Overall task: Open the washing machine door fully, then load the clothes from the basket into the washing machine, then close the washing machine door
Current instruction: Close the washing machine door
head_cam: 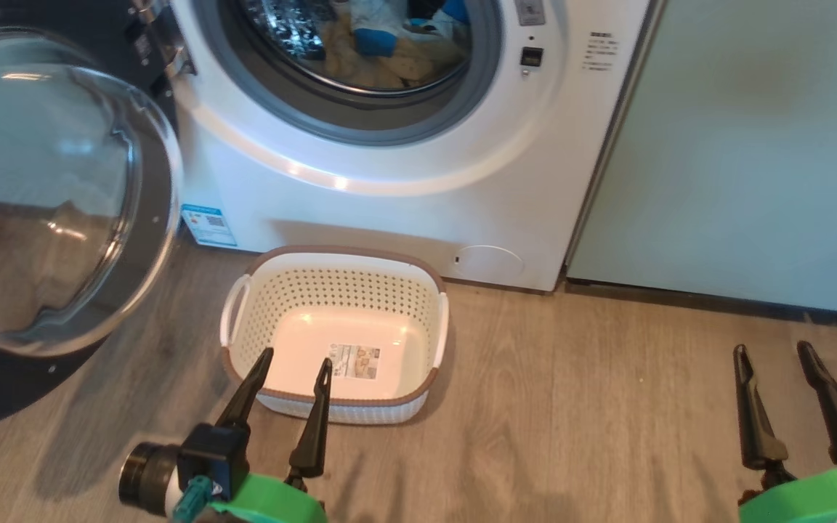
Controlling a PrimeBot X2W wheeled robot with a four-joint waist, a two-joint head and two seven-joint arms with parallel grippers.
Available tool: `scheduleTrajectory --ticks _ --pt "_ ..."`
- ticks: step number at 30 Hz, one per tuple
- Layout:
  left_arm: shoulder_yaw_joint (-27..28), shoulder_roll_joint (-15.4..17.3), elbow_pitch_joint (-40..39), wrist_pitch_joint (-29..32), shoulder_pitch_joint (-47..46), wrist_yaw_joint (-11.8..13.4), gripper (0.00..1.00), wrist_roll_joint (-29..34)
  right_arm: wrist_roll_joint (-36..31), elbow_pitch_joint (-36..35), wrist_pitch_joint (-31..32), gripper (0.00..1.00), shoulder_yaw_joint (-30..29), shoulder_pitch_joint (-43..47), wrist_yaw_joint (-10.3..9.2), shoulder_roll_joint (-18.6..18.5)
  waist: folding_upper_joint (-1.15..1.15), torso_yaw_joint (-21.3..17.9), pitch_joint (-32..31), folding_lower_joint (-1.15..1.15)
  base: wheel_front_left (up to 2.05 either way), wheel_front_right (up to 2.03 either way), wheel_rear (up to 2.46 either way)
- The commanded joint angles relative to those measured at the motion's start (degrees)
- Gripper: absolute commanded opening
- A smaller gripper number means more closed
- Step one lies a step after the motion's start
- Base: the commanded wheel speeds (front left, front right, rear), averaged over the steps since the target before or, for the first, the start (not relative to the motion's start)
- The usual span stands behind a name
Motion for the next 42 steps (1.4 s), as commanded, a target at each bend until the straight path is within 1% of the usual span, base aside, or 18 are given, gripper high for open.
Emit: scheduleTrajectory --ticks 1,11,21,28,34,42 --pt "2.4 0.7 -1.3 -0.6 -2.8 10.6 1.00 -0.3 -0.5 -1.9 -0.3 1.00 1.2 -0.4 -0.16 -0.4 0.00 1.0 -0.2 0.00 0.00 0.00 0.00" --pt "2.0 0.5 -1.0 -0.6 -1.6 10.7 1.00 -0.7 -0.4 -2.0 0.4 1.00 3.0 0.2 -0.16 -0.9 0.00 6.5 -2.1 0.00 0.00 0.00 0.00" --pt "2.2 0.1 -1.0 -0.7 -1.1 11.0 1.00 -0.9 -0.1 -2.1 0.7 1.00 3.7 0.3 -0.16 -1.3 0.00 14.5 -2.4 0.00 0.00 0.00 0.00" --pt "2.7 0.0 -1.0 -0.7 -0.6 11.2 1.00 -1.0 0.0 -2.1 0.8 1.00 4.3 0.3 -0.16 -1.2 0.00 18.9 -2.3 0.00 0.00 0.00 0.00" --pt "3.2 -0.1 -1.4 -0.8 -0.2 11.5 1.00 -0.9 0.1 -1.9 0.8 1.00 4.6 0.2 -0.16 -1.1 0.00 21.1 -2.2 0.00 0.00 0.00 0.00" --pt "4.2 -0.5 -1.9 -0.8 0.2 11.5 1.00 -1.0 0.2 -1.7 0.9 1.00 5.0 0.3 -0.16 -1.0 0.00 21.8 -2.4 0.00 0.00 0.00 0.00"
